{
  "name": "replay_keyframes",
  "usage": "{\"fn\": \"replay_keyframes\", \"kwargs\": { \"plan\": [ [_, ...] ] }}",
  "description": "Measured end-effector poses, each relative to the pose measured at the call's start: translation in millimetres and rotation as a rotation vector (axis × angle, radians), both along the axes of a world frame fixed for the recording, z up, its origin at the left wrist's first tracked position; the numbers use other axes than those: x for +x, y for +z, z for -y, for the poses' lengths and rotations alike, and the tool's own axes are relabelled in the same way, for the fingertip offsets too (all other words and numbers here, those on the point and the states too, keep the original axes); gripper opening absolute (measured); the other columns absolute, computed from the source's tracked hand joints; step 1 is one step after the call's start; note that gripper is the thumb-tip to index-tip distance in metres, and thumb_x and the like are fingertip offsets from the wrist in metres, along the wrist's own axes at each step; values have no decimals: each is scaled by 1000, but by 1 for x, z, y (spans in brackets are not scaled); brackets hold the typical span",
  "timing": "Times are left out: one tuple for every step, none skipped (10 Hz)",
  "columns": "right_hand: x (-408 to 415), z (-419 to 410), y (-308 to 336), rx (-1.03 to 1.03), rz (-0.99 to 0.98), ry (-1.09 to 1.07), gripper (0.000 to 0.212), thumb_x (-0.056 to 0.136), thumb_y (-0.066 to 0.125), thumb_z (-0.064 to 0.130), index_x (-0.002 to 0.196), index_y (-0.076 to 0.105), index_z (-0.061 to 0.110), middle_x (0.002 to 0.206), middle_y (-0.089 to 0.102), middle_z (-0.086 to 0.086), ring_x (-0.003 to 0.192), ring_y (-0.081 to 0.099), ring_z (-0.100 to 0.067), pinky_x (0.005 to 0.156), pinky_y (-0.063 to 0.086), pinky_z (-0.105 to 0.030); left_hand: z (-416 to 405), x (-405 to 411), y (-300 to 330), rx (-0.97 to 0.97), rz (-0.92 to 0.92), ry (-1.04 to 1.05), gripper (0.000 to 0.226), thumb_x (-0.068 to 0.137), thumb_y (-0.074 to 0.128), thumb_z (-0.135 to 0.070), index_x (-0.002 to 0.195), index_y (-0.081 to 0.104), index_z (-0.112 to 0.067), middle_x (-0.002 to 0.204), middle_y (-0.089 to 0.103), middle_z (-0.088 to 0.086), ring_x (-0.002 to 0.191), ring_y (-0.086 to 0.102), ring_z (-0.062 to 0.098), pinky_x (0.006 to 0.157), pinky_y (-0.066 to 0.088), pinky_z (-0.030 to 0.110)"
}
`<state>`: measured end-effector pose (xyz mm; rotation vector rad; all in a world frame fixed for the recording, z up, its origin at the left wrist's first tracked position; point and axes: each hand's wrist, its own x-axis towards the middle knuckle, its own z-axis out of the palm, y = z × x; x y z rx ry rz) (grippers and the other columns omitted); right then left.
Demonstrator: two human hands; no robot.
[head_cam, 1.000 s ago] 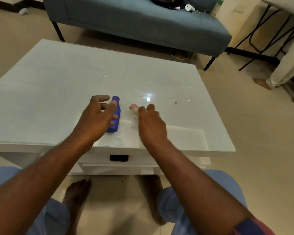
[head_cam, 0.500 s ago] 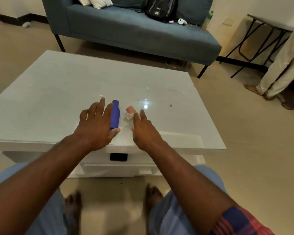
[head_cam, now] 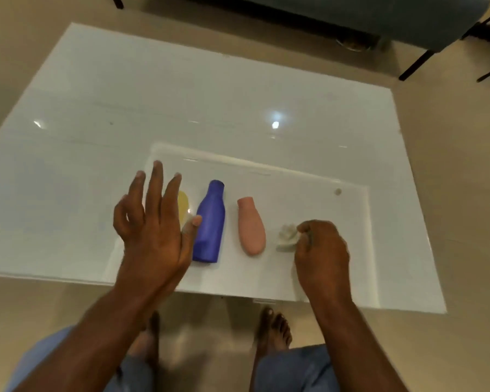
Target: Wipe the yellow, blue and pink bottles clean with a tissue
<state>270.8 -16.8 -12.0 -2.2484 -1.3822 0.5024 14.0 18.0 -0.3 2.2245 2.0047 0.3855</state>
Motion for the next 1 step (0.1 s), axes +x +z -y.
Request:
{"fn": "replay_keyframes", "kwargs": {
  "plan": [
    [-2, 22, 12, -149, 102, 154, 50, 100, 54, -1, 147, 55, 17, 157, 44, -11, 144, 42, -29, 116, 30, -25, 29, -5, 27, -100, -25, 11, 73, 95, 24, -55, 154, 22, -13, 165, 5, 10, 151, 6, 31, 114, 16, 51]
  ]
}}
